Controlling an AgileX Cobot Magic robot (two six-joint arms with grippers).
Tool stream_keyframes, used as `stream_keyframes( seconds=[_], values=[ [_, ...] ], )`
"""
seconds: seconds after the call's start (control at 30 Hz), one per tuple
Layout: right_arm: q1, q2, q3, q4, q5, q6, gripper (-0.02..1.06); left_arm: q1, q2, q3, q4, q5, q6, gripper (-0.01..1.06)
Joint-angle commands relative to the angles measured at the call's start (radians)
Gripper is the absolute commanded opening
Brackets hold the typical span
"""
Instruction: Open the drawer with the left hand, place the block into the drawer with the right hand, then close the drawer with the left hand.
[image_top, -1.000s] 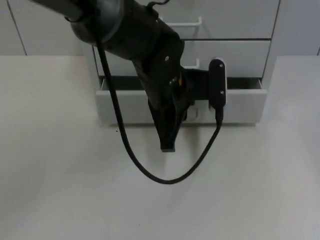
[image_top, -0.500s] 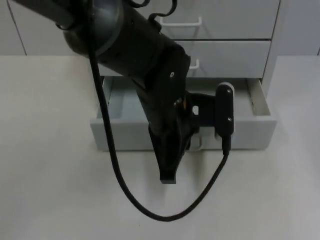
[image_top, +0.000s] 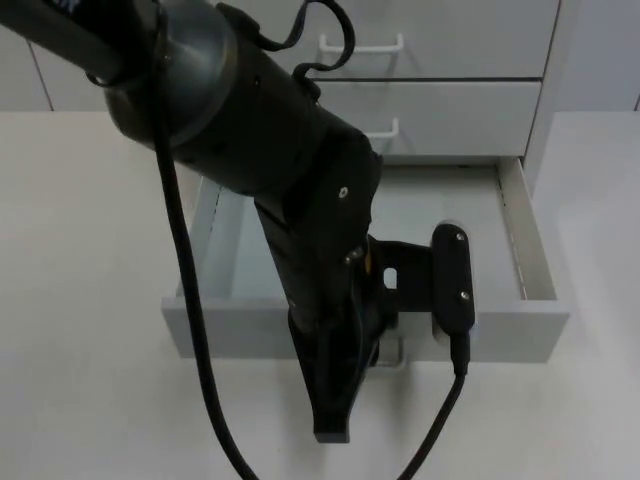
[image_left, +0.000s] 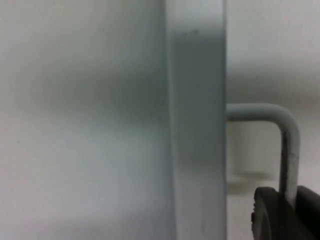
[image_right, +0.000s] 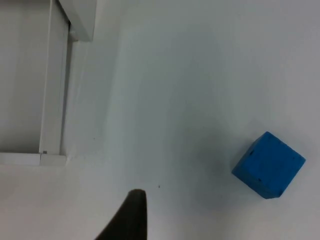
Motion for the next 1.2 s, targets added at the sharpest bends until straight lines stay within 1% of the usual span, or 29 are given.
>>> stream_keyframes(
  seconds=[0.0, 0.13, 0.17, 0.2, 0.23, 0.27, 0.3, 0.33, 0.37, 0.4, 0.43, 0.5, 0.53, 0.57, 0.63, 0.77, 0.93, 1.0, 1.1, 1.17],
  values=[
    [-0.004, -0.004, -0.005, 0.0, -0.011, -0.002, 1.05, -0.025, 0.046, 0.049, -0.098, 0.142, -0.008, 0.0],
    [-0.004, -0.004, -0.005, 0.0, -0.011, -0.002, 1.05, -0.025, 0.046, 0.049, -0.099, 0.14, -0.006, 0.01],
    [-0.004, -0.004, -0.005, 0.0, -0.011, -0.002, 1.05, -0.025, 0.046, 0.049, -0.099, 0.138, -0.006, 0.04],
    [-0.004, -0.004, -0.005, 0.0, -0.011, -0.002, 1.05, -0.025, 0.046, 0.049, -0.099, 0.138, -0.006, 0.11],
    [-0.004, -0.004, -0.005, 0.0, -0.011, -0.002, 1.05, -0.025, 0.046, 0.049, -0.099, 0.138, -0.006, 0.2],
    [-0.004, -0.004, -0.005, 0.0, -0.011, -0.002, 1.05, -0.025, 0.046, 0.049, -0.099, 0.138, -0.006, 0.2],
    [-0.004, -0.004, -0.005, 0.0, -0.011, -0.002, 1.05, -0.025, 0.046, 0.049, -0.102, 0.138, -0.006, 0.32],
    [-0.004, -0.004, -0.005, 0.0, -0.011, -0.002, 1.05, -0.025, 0.039, 0.049, -0.102, 0.139, -0.006, 0.51],
    [-0.004, -0.004, -0.005, 0.0, -0.011, -0.002, 1.05, -0.025, 0.03, 0.049, -0.104, 0.139, -0.008, 0.66],
    [-0.004, -0.004, -0.005, 0.0, -0.011, -0.002, 1.05, -0.025, 0.022, 0.049, -0.104, 0.137, -0.013, 0.79],
    [-0.004, -0.004, -0.005, 0.0, -0.011, -0.002, 1.05, -0.025, 0.022, 0.049, -0.104, 0.137, -0.013, 0.79],
    [-0.004, -0.004, -0.005, 0.0, -0.011, -0.002, 1.05, -0.025, -0.012, 0.049, -0.098, 0.137, -0.013, 0.94],
    [-0.004, -0.004, -0.005, 0.0, -0.011, -0.002, 1.05, -0.025, -0.034, 0.049, -0.093, 0.137, -0.013, 0.99],
    [-0.004, -0.004, -0.005, 0.0, -0.011, -0.002, 1.05, -0.025, -0.055, 0.049, -0.087, 0.137, -0.013, 1.01],
    [-0.004, -0.004, -0.005, 0.0, -0.011, -0.002, 1.05, -0.025, -0.083, 0.049, -0.083, 0.137, -0.013, 1.02],
    [-0.004, -0.004, -0.005, 0.006, -0.008, -0.002, 1.05, -0.025, -0.197, 0.049, -0.072, 0.139, -0.011, 1.02],
    [-0.004, -0.004, -0.005, 0.006, -0.008, -0.002, 1.05, -0.025, -0.251, 0.047, -0.052, 0.141, -0.013, 1.02],
    [-0.004, -0.004, -0.005, 0.006, -0.008, -0.002, 1.05, -0.025, -0.262, 0.047, -0.042, 0.145, -0.027, 1.02],
    [-0.004, -0.004, -0.005, 0.006, -0.008, -0.002, 1.05, -0.022, -0.348, 0.047, -0.024, 0.118, -0.106, 1.02],
    [-0.004, -0.004, -0.005, 0.006, -0.008, -0.002, 1.05, -0.019, -0.383, 0.047, -0.024, 0.114, -0.121, 1.02]
  ],
)
